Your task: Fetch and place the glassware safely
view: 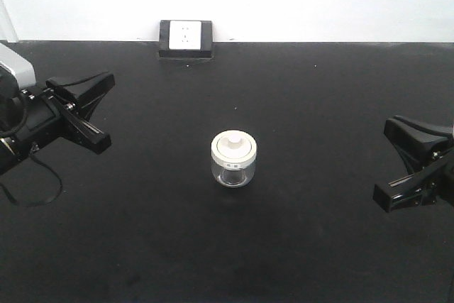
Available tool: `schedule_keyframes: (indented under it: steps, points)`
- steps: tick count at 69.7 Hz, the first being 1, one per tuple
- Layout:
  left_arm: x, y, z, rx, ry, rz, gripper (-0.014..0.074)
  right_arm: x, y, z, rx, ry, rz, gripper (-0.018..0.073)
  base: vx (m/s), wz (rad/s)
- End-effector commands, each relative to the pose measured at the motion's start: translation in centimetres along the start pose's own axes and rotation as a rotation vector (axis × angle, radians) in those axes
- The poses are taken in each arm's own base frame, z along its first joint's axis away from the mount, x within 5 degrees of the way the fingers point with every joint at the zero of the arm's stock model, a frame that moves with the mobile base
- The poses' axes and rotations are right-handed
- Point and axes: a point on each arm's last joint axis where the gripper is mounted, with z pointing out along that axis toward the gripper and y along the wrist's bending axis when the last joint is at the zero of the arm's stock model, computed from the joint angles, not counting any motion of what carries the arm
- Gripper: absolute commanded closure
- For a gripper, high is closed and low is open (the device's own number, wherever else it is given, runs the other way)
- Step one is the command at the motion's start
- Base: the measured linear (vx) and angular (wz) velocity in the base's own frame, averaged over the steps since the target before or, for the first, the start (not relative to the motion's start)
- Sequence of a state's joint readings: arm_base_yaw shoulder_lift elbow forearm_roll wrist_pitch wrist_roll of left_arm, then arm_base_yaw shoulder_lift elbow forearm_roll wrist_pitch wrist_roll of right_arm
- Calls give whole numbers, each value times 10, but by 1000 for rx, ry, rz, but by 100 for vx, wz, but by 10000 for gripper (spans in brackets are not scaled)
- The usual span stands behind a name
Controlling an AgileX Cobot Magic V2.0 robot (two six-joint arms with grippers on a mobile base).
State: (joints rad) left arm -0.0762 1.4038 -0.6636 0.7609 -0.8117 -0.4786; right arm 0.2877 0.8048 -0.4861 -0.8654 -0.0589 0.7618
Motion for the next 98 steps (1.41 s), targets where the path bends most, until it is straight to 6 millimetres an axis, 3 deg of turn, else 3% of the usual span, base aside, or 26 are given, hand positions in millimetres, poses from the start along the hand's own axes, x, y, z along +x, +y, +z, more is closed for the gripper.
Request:
schedule_keyframes:
  steps: [1,52,64,98]
  points:
    - [-22,0,-2,1,-115,-8,603,-14,2,-3,-29,-75,-6,563,0,0]
    - [-29,1,-11,-55,-88,6,603,-14,1,-3,-27,-73,-6,563,0,0]
    - [-31,-5,-37,-175,-50,-46,603,-14,1,-3,-26,-72,-6,563,0,0]
    - [-3,-41,-137,-398,61,-87,603,-14,1,-3,-26,-72,-6,563,0,0]
